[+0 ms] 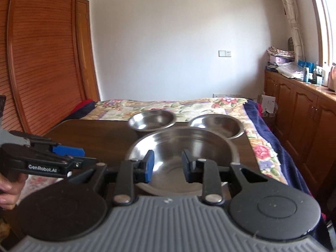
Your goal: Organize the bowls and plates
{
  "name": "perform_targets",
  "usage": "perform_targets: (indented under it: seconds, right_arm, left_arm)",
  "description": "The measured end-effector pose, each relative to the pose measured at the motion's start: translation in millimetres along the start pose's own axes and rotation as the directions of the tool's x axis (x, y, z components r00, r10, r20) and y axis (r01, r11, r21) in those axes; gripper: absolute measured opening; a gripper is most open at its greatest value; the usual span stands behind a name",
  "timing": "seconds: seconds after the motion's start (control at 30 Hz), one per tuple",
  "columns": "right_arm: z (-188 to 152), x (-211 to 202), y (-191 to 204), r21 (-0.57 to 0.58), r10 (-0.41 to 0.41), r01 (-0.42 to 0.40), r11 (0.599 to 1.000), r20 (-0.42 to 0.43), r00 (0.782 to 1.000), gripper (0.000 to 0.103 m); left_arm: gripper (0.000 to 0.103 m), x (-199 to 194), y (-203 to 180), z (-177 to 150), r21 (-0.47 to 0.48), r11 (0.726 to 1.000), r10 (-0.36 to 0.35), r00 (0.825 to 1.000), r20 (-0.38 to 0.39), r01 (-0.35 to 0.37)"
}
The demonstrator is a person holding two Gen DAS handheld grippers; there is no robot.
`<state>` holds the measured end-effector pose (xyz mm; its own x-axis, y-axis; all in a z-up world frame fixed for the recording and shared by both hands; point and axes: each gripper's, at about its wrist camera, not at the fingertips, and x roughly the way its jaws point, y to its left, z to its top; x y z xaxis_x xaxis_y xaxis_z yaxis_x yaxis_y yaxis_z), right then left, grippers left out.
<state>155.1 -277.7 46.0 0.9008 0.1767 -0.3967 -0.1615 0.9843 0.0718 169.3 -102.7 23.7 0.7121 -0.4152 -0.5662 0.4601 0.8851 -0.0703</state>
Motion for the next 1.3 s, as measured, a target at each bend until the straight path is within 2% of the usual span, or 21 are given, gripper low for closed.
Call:
perform_targets:
  seconds: [0.1, 0.17, 0.23, 0.3, 0.37, 0.63, 0.73, 0.8, 0.97, 1.1, 1.3]
  right_arm:
    - [0, 5, -14, 0.008, -0.013, 0.013, 1.000, 0.001, 1.000, 0.035]
    - [0, 8, -21, 0.006, -0.026, 0.026, 1.000, 0.005, 1.000, 0.046]
    - [0, 11, -28, 0.001, -0.041, 0.041, 0.999, 0.011, 0.999, 0.051]
    - [0, 15, -35, 0.002, -0.050, 0.050, 0.999, 0.010, 0.999, 0.054]
    - [-1, 20, -42, 0.010, -0.053, 0.053, 0.999, 0.004, 0.999, 0.056]
    - [-4, 38, -64, 0.027, -0.061, 0.062, 0.998, -0.036, 0.997, 0.058]
    - [-5, 43, -69, 0.039, -0.052, 0.054, 0.998, -0.053, 0.997, 0.058]
    - [-6, 46, -72, 0.049, -0.039, 0.043, 0.998, -0.065, 0.997, 0.058]
    - [-8, 50, -74, 0.073, -0.015, 0.022, 0.997, -0.089, 0.996, 0.058]
    - [-8, 53, -75, 0.078, -0.005, 0.012, 0.997, -0.096, 0.995, 0.052]
    - [-9, 55, -76, 0.091, 0.001, 0.009, 0.996, -0.106, 0.994, 0.043]
  left_arm:
    - [0.060, 12, -6, 6, -0.015, 1.000, -0.006, 1.000, -0.002, 0.006]
    - [0.066, 18, -9, 9, -0.026, 1.000, 0.002, 1.000, 0.008, -0.002]
    - [0.068, 24, -13, 11, -0.029, 1.000, 0.011, 1.000, 0.011, -0.010]
    - [0.077, 29, -16, 13, -0.032, 0.999, 0.018, 1.000, 0.016, -0.018]
    - [0.081, 32, -18, 15, -0.040, 0.999, 0.023, 0.999, 0.025, -0.022]
    - [0.082, 48, -22, 21, -0.051, 0.999, 0.008, 1.000, 0.018, -0.007]
    - [0.074, 54, -23, 22, -0.057, 0.998, -0.002, 1.000, 0.011, 0.002]
    - [0.061, 58, -23, 23, -0.057, 0.998, -0.003, 1.000, 0.001, 0.003]
    - [0.046, 67, -25, 25, -0.065, 0.998, -0.015, 1.000, -0.019, 0.014]
    - [0.039, 71, -25, 25, -0.069, 0.997, -0.029, 0.999, -0.027, 0.027]
    - [0.039, 74, -25, 24, -0.078, 0.996, -0.035, 0.999, -0.034, 0.033]
